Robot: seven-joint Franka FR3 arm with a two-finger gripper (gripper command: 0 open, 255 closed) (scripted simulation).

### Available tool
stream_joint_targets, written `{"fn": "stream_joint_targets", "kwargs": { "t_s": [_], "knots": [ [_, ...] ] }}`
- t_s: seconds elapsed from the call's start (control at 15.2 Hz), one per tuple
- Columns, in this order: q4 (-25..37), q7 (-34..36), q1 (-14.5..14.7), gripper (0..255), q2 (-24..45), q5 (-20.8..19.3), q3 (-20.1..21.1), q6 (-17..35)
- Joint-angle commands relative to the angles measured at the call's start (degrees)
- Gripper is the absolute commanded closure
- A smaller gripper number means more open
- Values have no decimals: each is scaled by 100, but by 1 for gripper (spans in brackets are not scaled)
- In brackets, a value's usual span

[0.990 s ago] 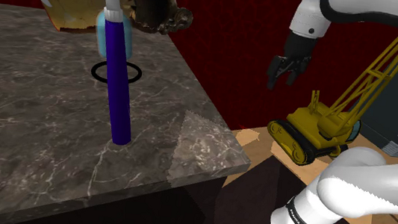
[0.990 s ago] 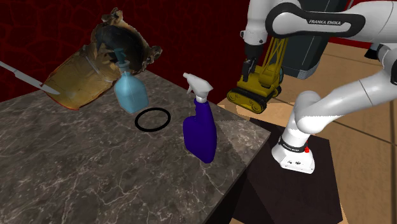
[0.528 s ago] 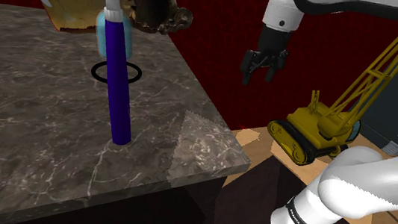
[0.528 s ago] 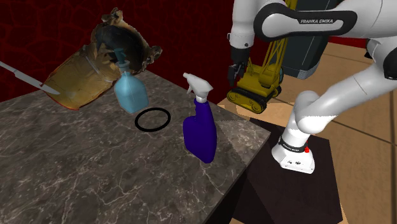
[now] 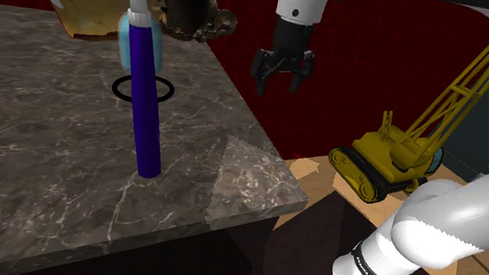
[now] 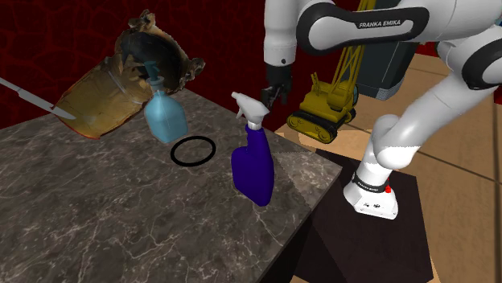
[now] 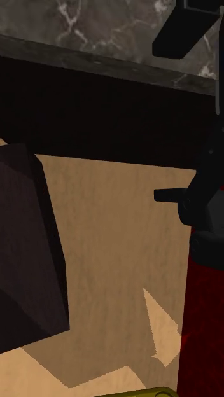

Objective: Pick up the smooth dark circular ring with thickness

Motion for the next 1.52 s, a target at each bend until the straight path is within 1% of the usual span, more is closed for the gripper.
{"fn": "stream_joint_targets", "kwargs": {
  "t_s": [0.0,0.33,0.66,0.86,1.06,1.12,1.45],
  "knots": [
    [308,327,20,0,367,1,219,73],
    [1328,1110,79,0,1386,-199,697,70],
    [2610,1932,277,0,2576,-652,1104,-107],
    [3567,2410,536,0,3391,-1038,1272,-342],
    [4761,2827,954,0,4306,-1487,1345,-719],
    [5006,2886,1055,0,4479,-1567,1335,-804],
    [4374,2875,946,0,4309,-1478,1317,-327]
  ]
}}
